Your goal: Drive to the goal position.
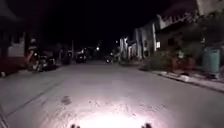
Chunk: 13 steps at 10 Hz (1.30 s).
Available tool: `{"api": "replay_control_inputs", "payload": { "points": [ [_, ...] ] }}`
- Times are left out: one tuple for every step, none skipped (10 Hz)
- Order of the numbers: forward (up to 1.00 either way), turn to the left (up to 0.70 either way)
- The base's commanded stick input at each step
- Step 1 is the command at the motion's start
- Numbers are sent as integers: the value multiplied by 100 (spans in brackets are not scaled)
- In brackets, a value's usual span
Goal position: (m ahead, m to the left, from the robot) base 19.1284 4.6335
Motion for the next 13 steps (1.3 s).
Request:
{"api": "replay_control_inputs", "payload": {
  "points": [
    [85,0],
    [85,0],
    [85,0],
    [85,0],
    [85,0],
    [85,0],
    [85,0],
    [85,0],
    [85,0],
    [85,0],
    [85,0],
    [85,0],
    [85,0]
  ]
}}
